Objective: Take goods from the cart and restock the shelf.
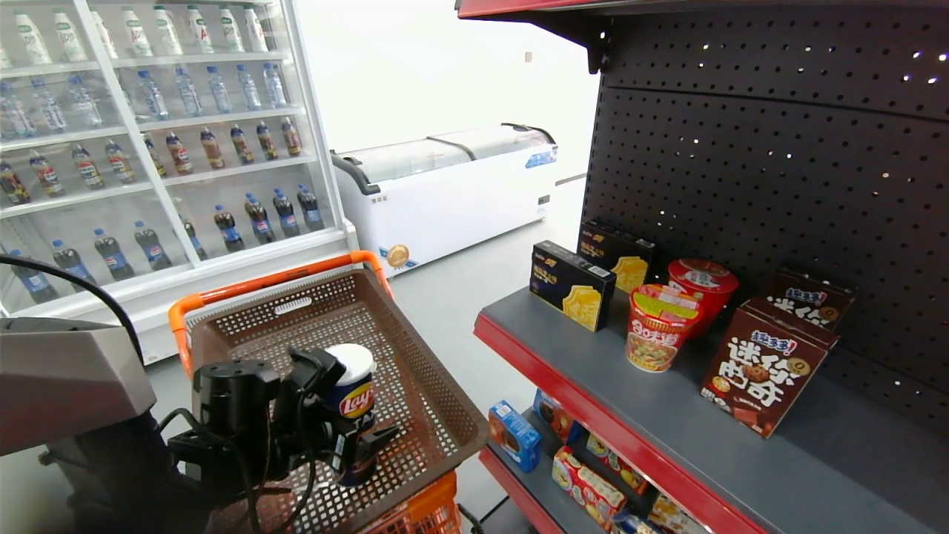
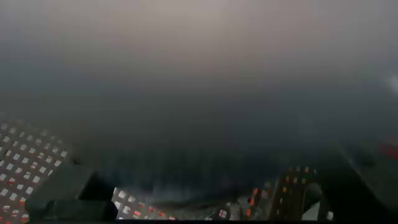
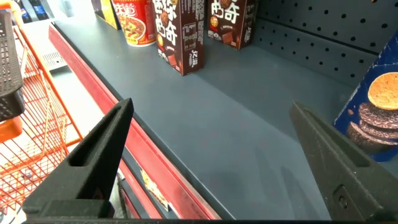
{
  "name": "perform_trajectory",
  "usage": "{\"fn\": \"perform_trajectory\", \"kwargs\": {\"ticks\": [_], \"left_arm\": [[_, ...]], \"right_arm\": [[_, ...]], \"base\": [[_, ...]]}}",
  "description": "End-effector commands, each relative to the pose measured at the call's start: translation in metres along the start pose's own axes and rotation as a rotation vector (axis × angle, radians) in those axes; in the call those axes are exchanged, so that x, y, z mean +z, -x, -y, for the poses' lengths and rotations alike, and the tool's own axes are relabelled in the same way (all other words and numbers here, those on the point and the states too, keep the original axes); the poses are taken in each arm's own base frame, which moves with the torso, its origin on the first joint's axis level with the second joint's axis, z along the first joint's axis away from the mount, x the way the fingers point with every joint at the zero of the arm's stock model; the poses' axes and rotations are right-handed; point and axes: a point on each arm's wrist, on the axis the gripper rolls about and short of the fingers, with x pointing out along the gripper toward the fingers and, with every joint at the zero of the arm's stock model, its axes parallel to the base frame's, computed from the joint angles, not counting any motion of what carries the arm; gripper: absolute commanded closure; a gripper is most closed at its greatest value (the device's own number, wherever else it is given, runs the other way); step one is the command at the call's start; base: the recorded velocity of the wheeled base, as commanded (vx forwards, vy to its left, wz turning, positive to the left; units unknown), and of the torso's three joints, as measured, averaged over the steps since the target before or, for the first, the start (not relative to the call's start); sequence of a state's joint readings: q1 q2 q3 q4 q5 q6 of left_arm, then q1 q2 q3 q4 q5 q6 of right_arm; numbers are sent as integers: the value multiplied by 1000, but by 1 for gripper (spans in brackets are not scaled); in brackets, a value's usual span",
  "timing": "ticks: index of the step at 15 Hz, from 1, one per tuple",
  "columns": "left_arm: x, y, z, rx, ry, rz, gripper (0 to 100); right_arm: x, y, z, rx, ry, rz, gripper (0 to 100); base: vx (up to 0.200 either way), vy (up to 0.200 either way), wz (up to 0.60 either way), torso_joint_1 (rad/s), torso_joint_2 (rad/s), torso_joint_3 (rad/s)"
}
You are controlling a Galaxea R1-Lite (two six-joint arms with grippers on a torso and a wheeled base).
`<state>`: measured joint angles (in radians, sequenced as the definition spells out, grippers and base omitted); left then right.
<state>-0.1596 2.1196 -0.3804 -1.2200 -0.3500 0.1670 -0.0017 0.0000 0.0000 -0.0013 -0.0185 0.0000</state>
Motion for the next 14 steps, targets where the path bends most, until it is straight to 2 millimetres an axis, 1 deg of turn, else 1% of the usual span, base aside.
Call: {"fn": "perform_trajectory", "kwargs": {"ticks": [1, 3, 4, 7, 10, 11, 13, 14], "left_arm": [[-6, -9, -2, -4, 6, -15, 0], [0, -16, -5, 3, -11, 26, 0], [2, -17, -6, 6, -14, 34, 100], [-7, -7, -1, 19, -16, -3, 100], [-2, 10, 2, 90, -64, -16, 100], [3, 16, 3, 107, -66, -14, 100], [28, 41, 7, 131, -61, 40, 100], [51, 64, 9, 170, -32, 99, 100]], "right_arm": [[0, 0, 0, 0, 2, 0, 0], [0, 0, 0, 0, 2, 0, 0], [0, 0, 0, 0, 0, 0, 0], [0, 0, 0, 0, 0, 0, 0], [0, 0, 0, 0, 0, 0, 0], [0, 0, 0, 0, 0, 0, 0], [0, 0, 0, 0, 0, 0, 0], [0, 0, 0, 0, 0, 0, 0]], "base": [[0, 0, 0, 0, 0, 0], [0, 0, 0, 0, 0, 0], [0, 0, 0, 0, 0, 0], [0, 0, 0, 0, 0, 0], [0, 0, 0, 0, 0, 0], [0, 0, 0, 0, 0, 0], [0, 0, 0, 0, 0, 0], [0, 0, 0, 0, 0, 0]]}}
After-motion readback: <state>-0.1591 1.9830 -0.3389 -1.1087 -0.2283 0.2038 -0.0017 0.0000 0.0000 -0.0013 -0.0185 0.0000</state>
